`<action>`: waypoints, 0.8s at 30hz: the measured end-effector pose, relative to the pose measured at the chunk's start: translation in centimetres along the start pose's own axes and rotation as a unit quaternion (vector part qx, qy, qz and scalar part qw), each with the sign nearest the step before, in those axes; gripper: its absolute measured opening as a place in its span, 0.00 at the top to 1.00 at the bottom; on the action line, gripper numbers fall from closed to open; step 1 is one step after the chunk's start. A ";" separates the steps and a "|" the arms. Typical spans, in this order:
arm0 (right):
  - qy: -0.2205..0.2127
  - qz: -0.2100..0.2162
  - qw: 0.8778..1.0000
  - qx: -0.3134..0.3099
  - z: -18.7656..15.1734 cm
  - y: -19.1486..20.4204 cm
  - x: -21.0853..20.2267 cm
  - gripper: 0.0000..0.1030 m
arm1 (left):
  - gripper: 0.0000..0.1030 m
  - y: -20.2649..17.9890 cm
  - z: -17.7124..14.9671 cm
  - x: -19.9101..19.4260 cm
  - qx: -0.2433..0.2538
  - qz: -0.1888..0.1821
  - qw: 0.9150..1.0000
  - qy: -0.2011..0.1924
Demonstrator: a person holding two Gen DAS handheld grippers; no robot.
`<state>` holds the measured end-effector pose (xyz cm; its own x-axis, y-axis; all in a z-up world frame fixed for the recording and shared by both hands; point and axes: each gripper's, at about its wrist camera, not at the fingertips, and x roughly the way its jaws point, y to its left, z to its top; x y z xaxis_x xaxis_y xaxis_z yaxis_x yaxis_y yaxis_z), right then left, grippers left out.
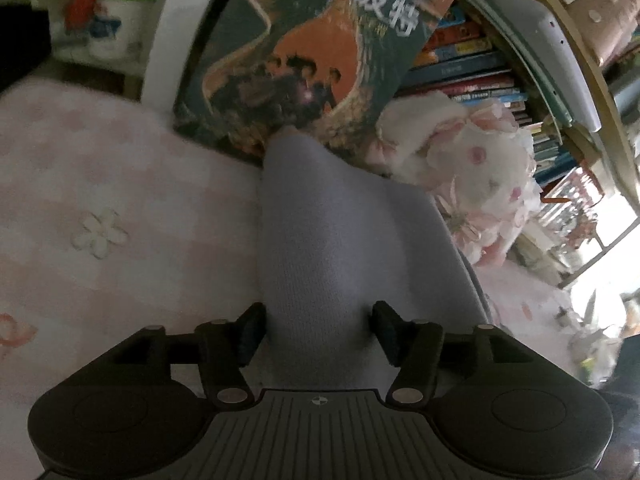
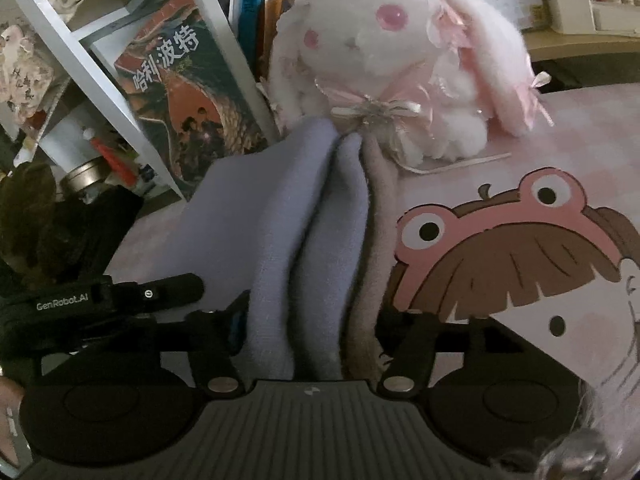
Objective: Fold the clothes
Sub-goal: 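Lower the folded sweater onto the mat beside the bunny plush, then open both tools and pull them back from the sweater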
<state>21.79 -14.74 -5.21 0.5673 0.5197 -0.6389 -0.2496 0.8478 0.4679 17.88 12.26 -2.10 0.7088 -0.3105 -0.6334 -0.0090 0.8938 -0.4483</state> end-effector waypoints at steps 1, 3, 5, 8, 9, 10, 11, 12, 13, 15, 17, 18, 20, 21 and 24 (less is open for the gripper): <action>-0.001 -0.011 1.000 -0.006 0.1 0.2 -0.4 0.30 | 0.35 -0.2 0.0 -0.4 0.007 0.004 1.000 -0.004; -0.009 -0.027 1.000 -0.013 0.1 0.5 -1.4 0.27 | 0.32 -0.7 -0.1 -1.1 0.020 0.011 1.000 -0.013; -0.021 -0.038 0.999 -0.013 -0.2 0.8 -2.7 0.24 | 0.29 -1.1 -0.2 -1.9 0.033 0.018 0.999 -0.021; -0.039 -0.066 0.996 -0.035 -1.3 1.8 -4.9 0.21 | 0.25 -1.9 -1.2 -2.8 0.051 0.031 0.998 -0.020; -0.044 -0.078 0.995 -0.045 -1.8 2.2 -5.5 0.19 | 0.23 -2.1 -1.7 -3.0 0.056 0.036 0.998 -0.017; -0.047 -0.088 0.994 -0.054 -2.3 2.5 -6.1 0.19 | 0.22 -2.4 -2.2 -3.2 0.062 0.040 0.997 -0.014; -0.048 -0.099 0.992 -0.063 -2.8 2.9 -6.6 0.18 | 0.22 -2.7 -2.7 -3.4 0.068 0.045 0.997 -0.010; -0.047 -0.105 0.991 -0.071 -3.3 3.1 -7.1 0.16 | 0.22 -2.9 -3.1 -3.6 0.074 0.050 0.996 -0.007; -0.042 -0.113 0.990 -0.079 -3.9 3.3 -7.6 0.15 | 0.21 -3.2 -3.6 -3.9 0.079 0.055 0.995 -0.004; -0.039 -0.134 0.986 -0.093 -5.0 3.6 -8.5 0.15 | 0.21 -3.7 -4.6 -4.3 0.091 0.064 0.994 0.003; -0.038 -0.152 0.982 -0.104 -6.3 3.9 -9.2 0.13 | 0.21 -4.2 -5.6 -4.7 0.102 0.074 0.992 0.009; -0.035 -0.159 0.981 -0.107 -6.9 4.1 -9.4 0.13 | 0.20 -4.5 -6.1 -5.0 0.108 0.079 0.991 0.013; -0.031 -0.172 0.978 -0.113 -8.0 4.5 -9.9 0.13 | 0.14 -4.8 -7.0 -5.3 0.112 0.083 0.990 0.022; -0.031 -0.177 0.977 -0.114 -8.5 4.7 -10.1 0.13 | 0.09 -4.7 -7.4 -5.4 0.109 0.082 0.990 0.028; -0.029 -0.192 0.975 -0.109 -9.7 5.3 -10.7 0.13 | 0.07 -4.8 -8.5 -5.8 0.117 0.096 0.988 0.031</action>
